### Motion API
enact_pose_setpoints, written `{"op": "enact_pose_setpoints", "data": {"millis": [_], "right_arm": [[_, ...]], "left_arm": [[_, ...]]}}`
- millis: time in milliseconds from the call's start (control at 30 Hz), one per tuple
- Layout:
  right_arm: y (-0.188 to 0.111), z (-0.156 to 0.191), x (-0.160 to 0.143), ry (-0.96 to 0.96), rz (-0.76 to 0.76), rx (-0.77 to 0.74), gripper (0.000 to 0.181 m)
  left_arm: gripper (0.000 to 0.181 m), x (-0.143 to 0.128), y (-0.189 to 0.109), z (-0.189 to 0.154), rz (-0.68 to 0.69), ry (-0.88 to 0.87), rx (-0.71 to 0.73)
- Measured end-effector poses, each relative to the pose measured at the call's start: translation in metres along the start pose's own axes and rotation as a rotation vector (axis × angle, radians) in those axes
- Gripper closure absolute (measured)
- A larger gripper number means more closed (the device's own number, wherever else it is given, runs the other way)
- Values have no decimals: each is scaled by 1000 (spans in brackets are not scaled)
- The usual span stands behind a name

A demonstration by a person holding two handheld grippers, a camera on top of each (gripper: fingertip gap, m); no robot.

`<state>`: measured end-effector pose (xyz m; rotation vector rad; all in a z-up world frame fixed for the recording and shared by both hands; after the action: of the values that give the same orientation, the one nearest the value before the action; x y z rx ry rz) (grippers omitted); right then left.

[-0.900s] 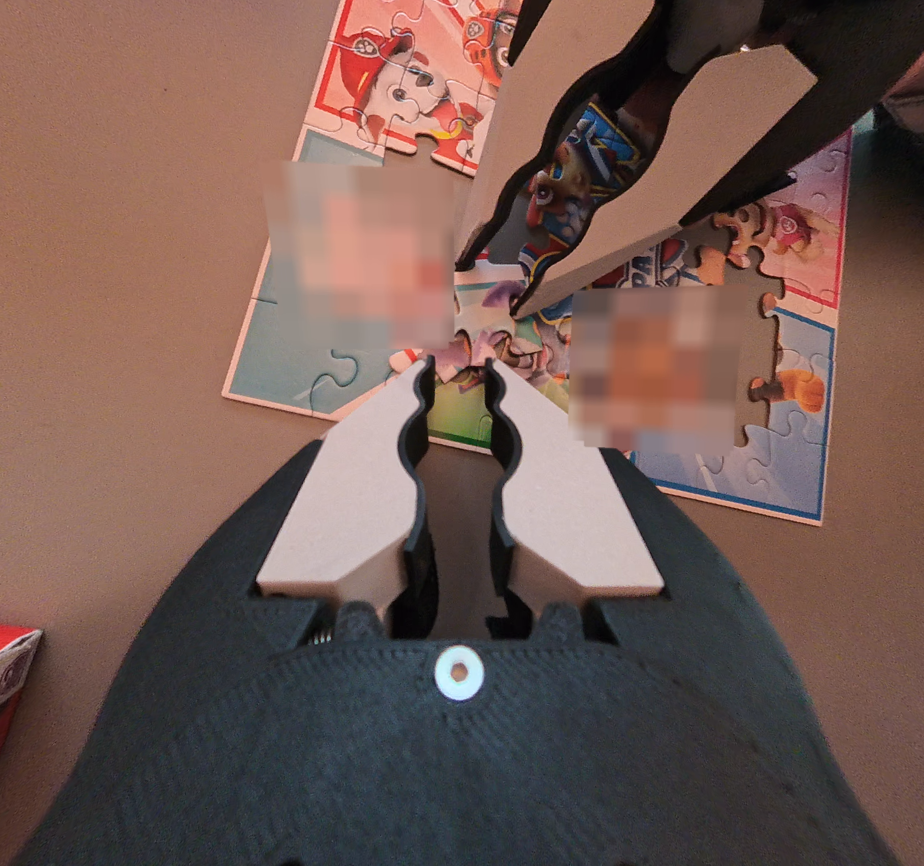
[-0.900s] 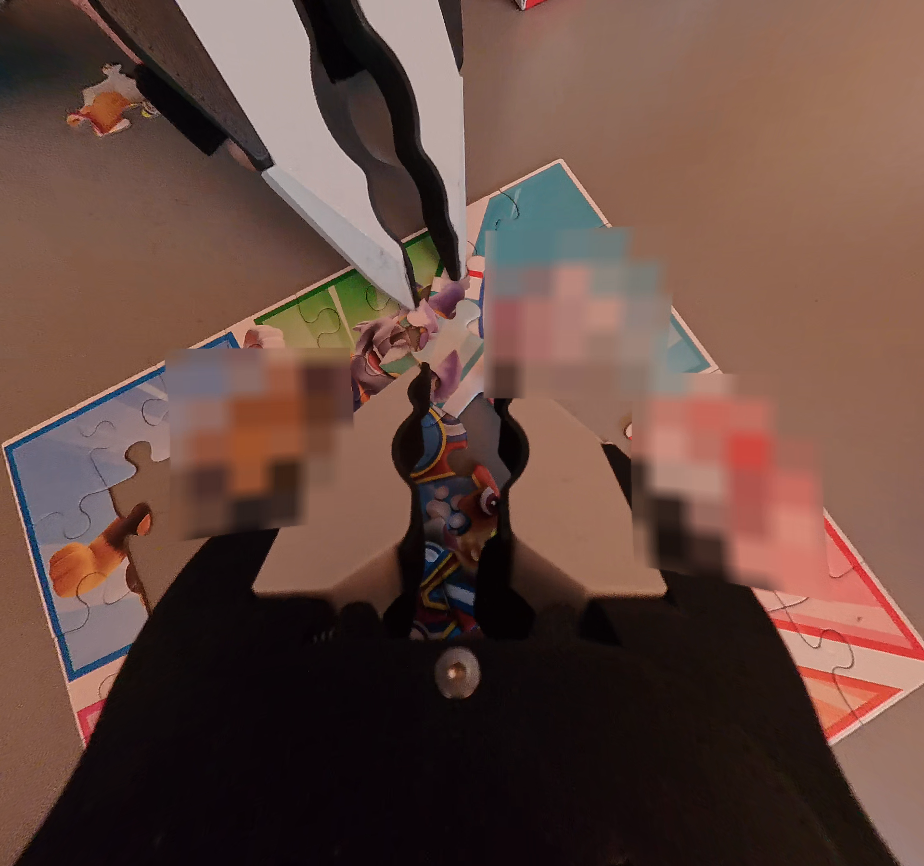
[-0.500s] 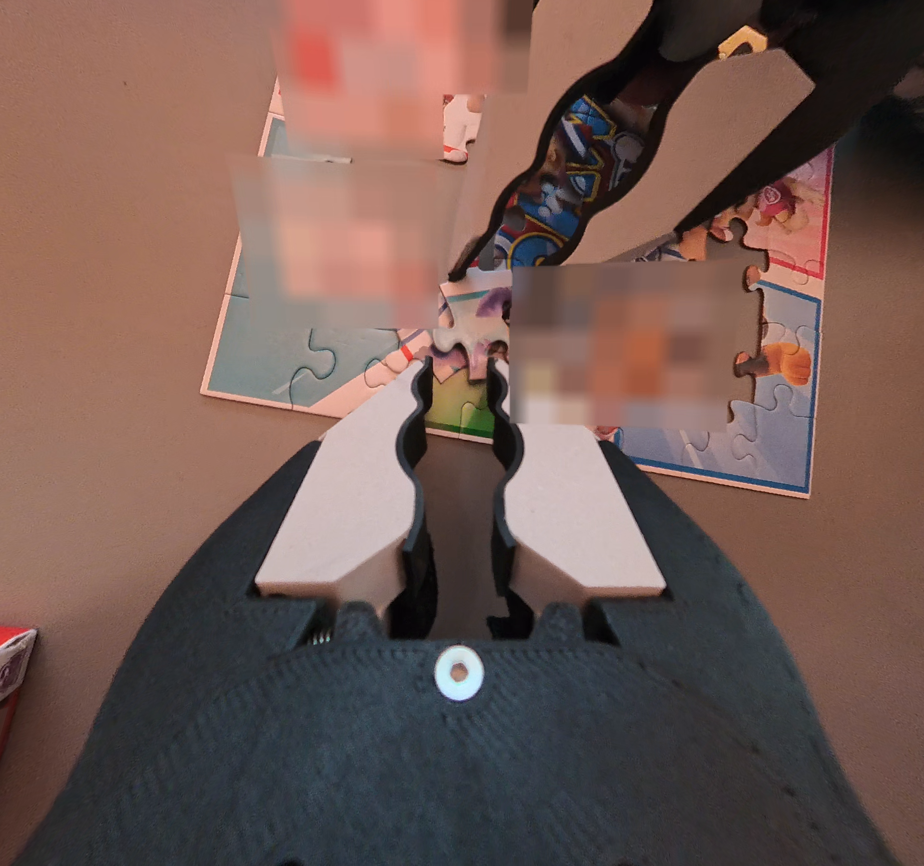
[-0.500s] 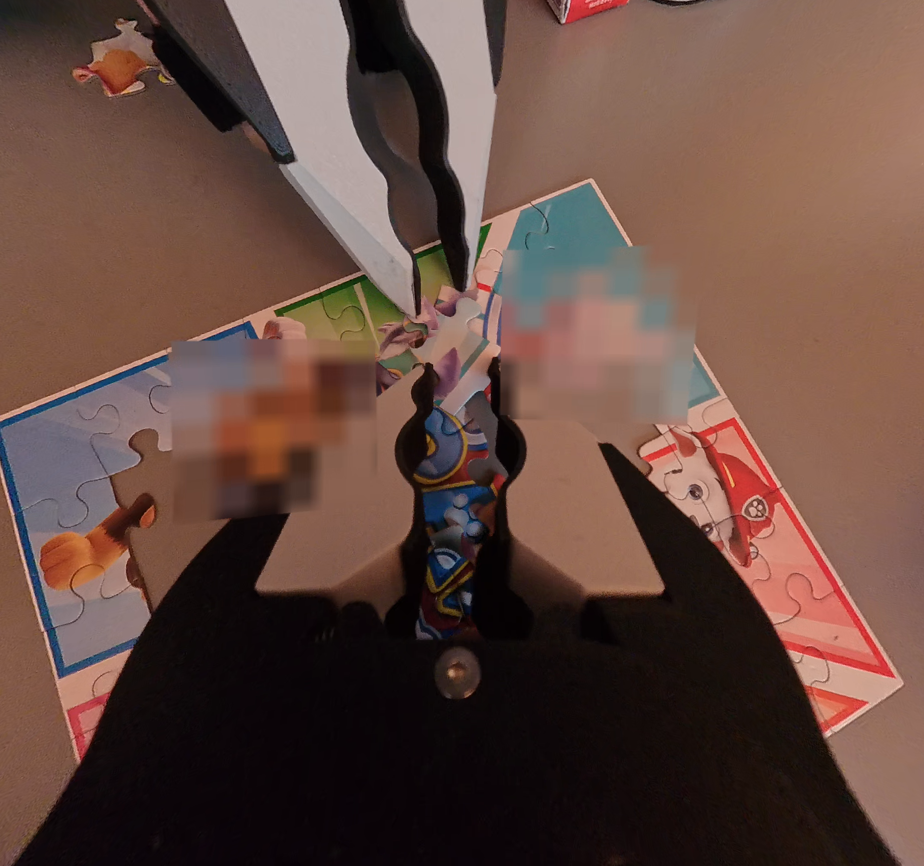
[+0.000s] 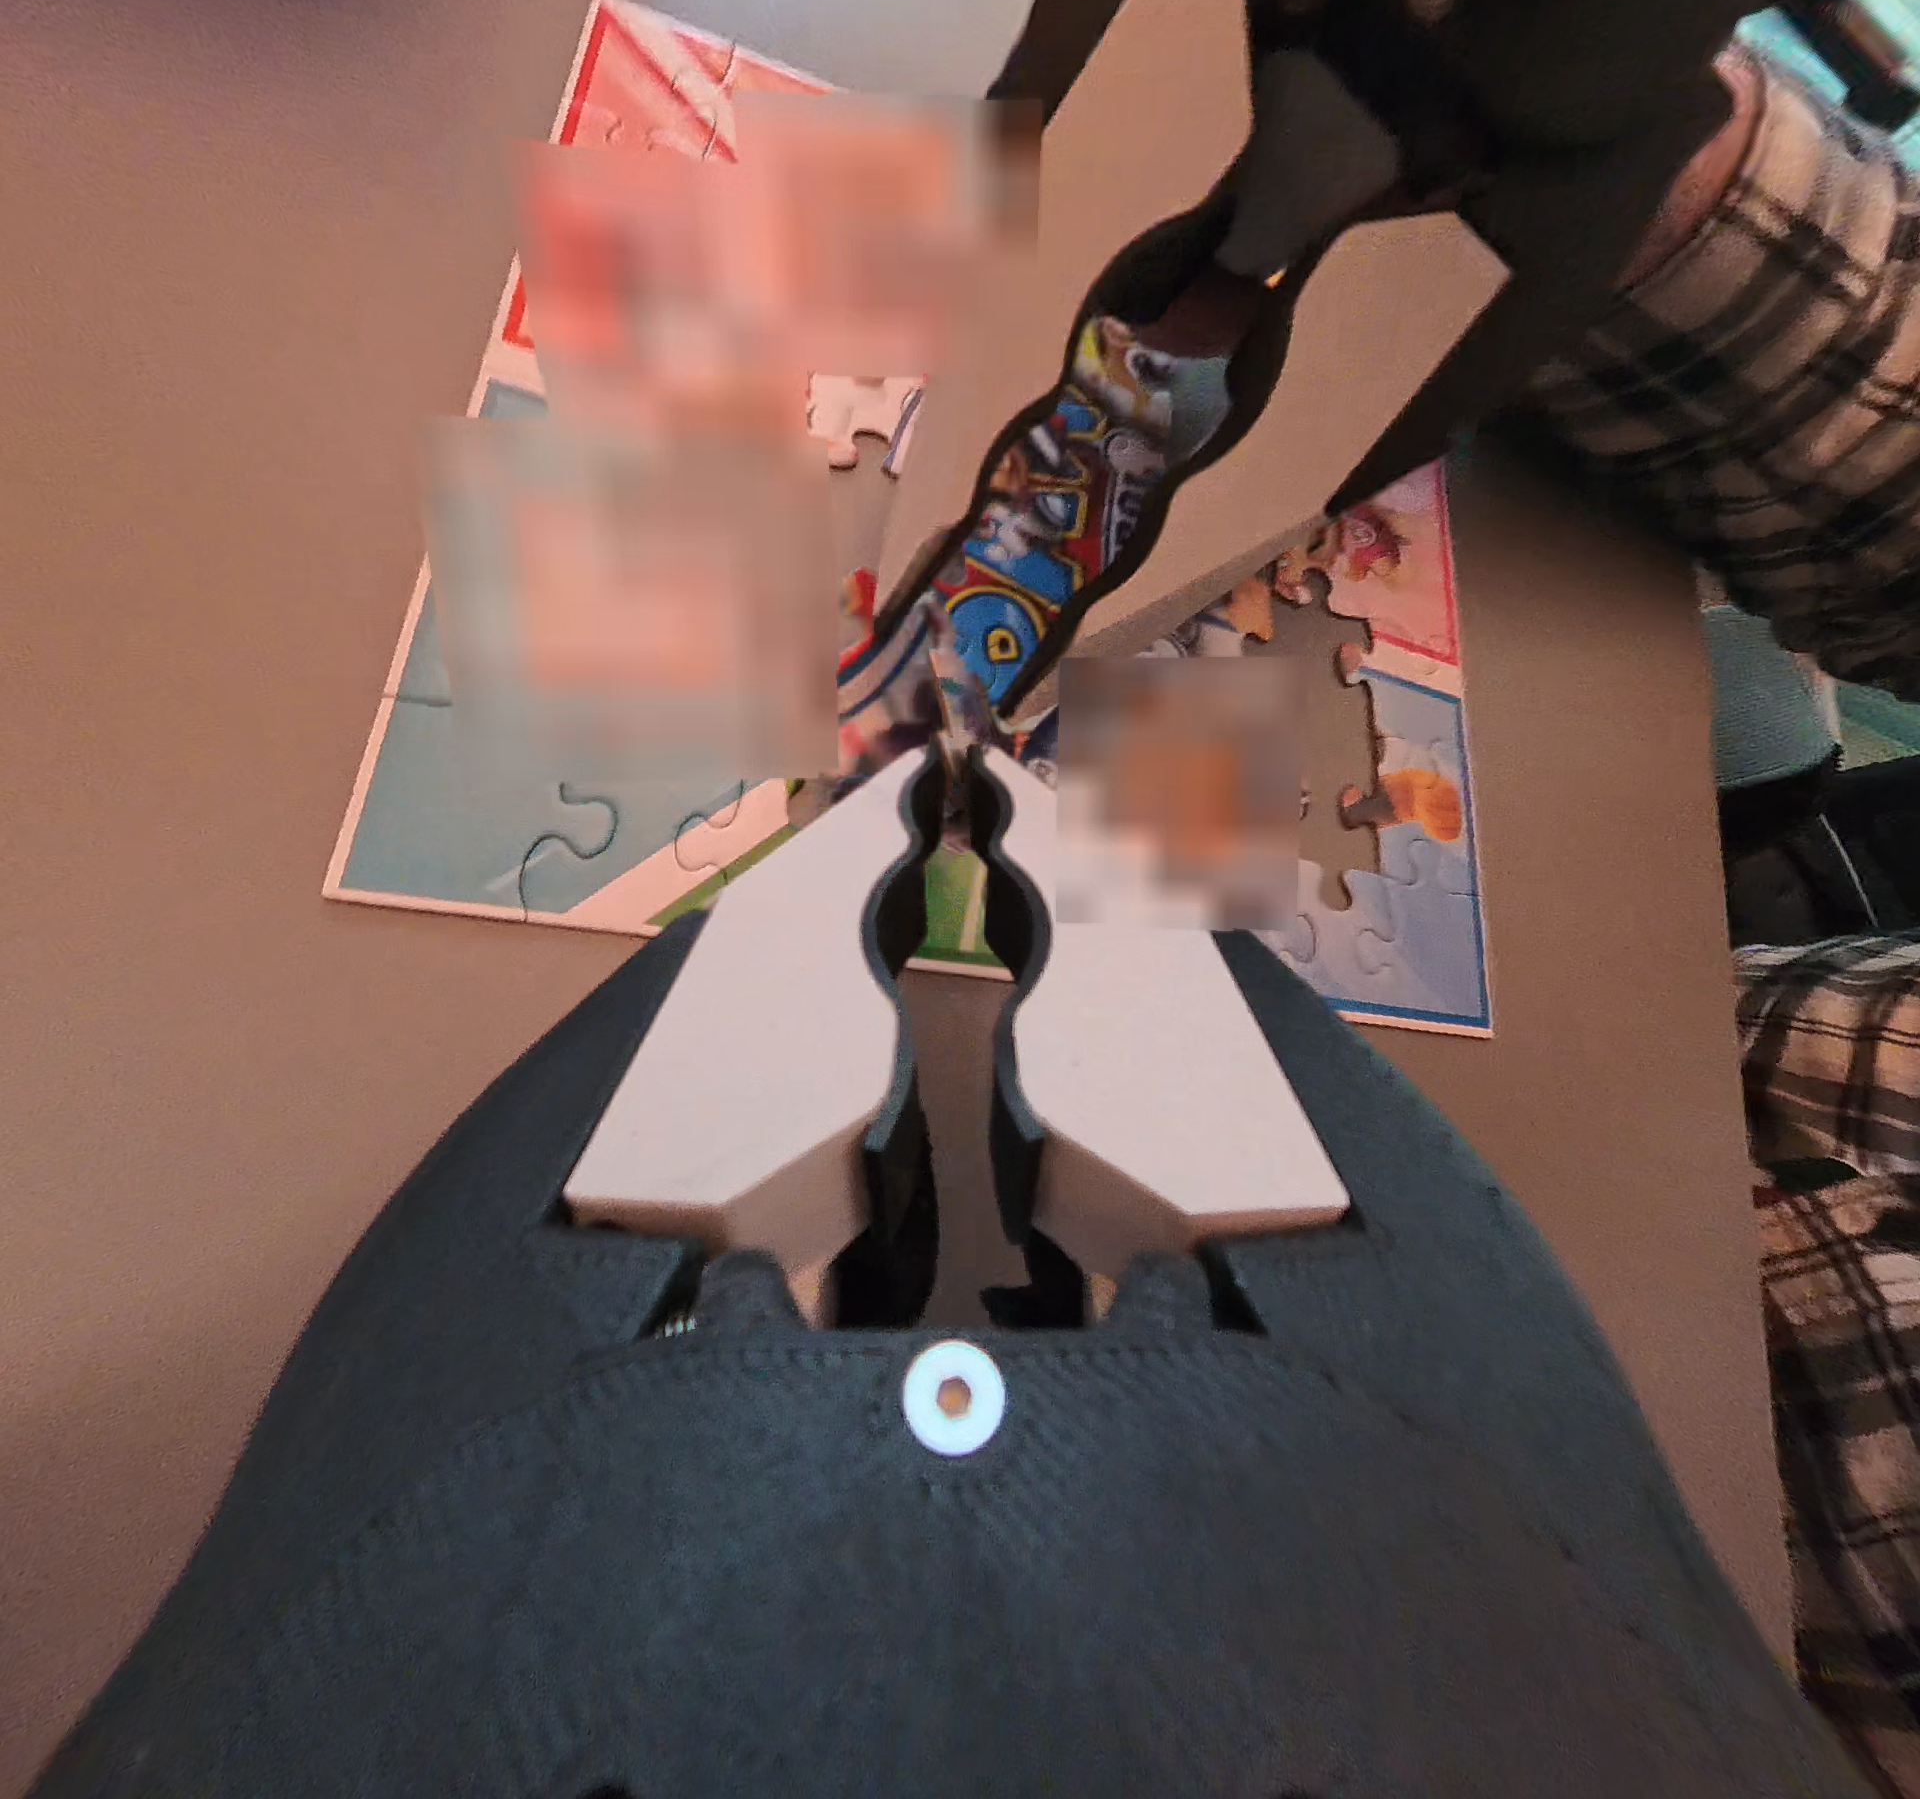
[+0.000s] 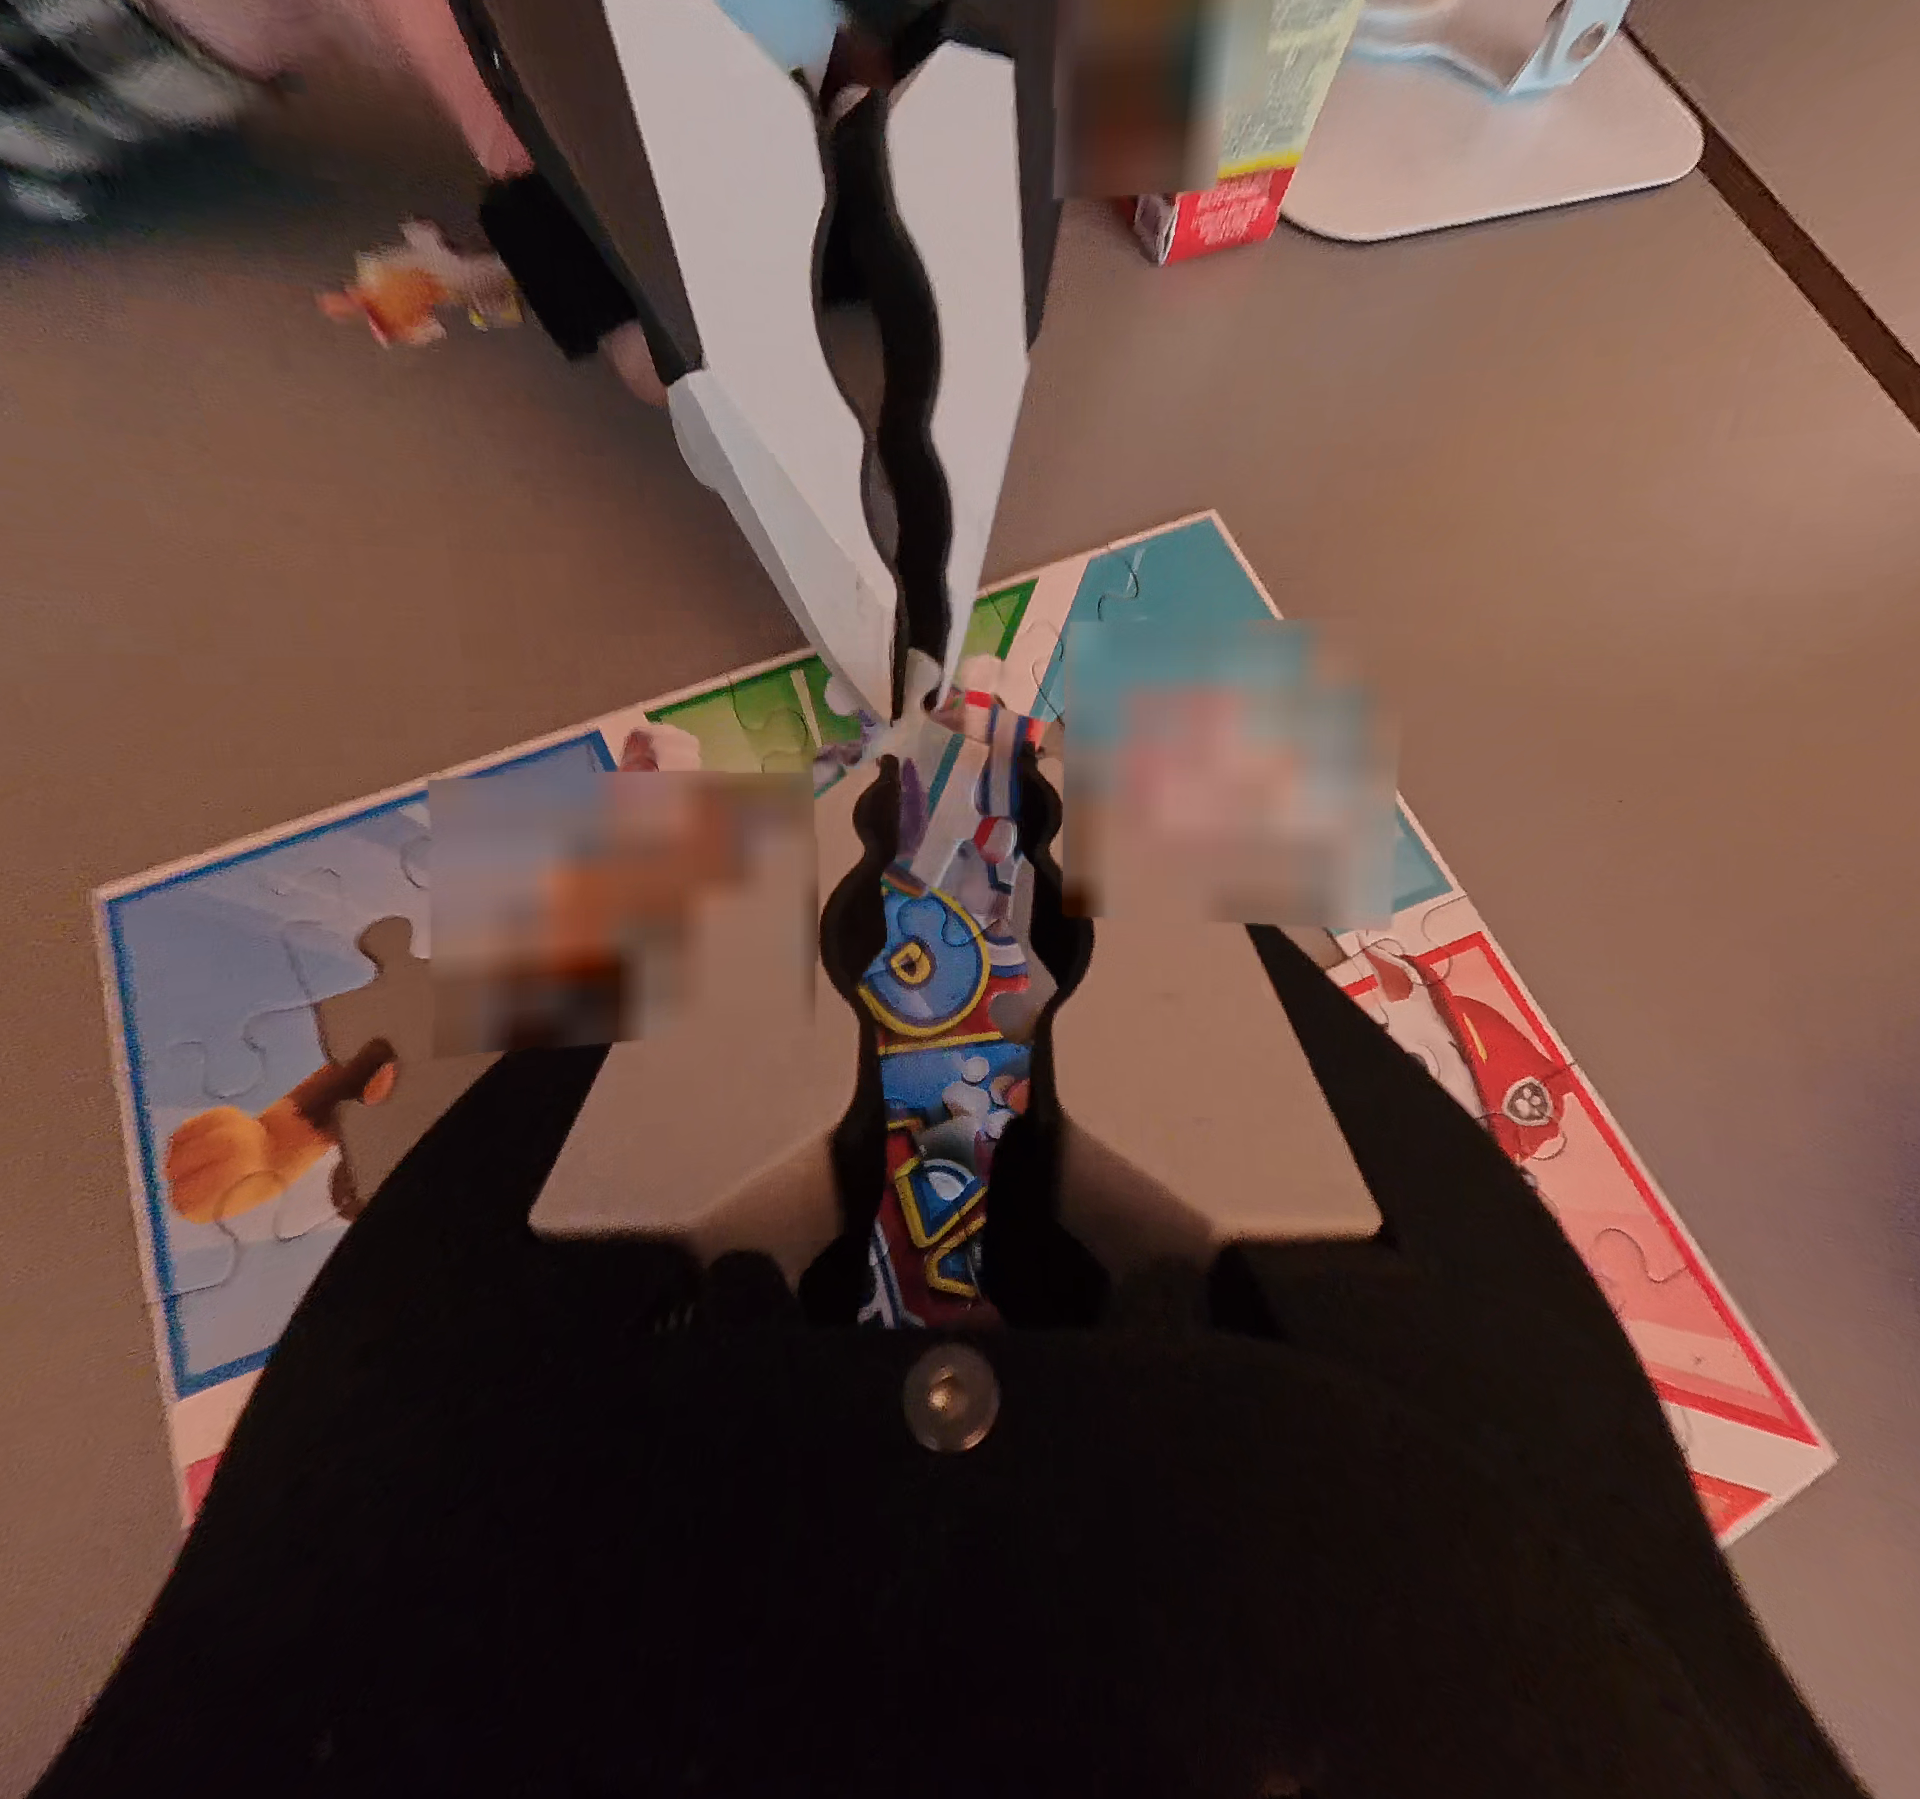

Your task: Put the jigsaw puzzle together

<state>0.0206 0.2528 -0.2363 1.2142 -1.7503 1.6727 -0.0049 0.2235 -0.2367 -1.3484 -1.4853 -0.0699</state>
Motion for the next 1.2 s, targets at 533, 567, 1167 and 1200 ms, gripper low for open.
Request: {"op": "enact_pose_setpoints", "data": {"millis": [533, 567, 1167, 1200], "right_arm": [[-32, -23, -5, 216, -46, 74, 181], [-34, -28, -7, 230, -43, 59, 181], [-28, -24, -19, 218, 36, 53, 181], [-31, -28, -18, 230, 25, 40, 181]], "left_arm": [[162, 2, 0, 7, 9, 108, 34], [162, -2, 3, 11, 32, 88, 47], [163, -6, 32, -24, 117, 140, -56], [163, -3, 28, -20, 107, 148, -25]]}}
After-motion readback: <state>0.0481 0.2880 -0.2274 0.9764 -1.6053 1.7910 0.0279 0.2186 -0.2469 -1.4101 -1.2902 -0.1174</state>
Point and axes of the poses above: each gripper's, where its closed fingertips meet, y out along the fingers, x out of its top, z = x × y across the jaws, the point moved 2 cm from there along -y, back along the fingers, and after that the axes turned 12 degrees about -x, right-handed, at the moved point
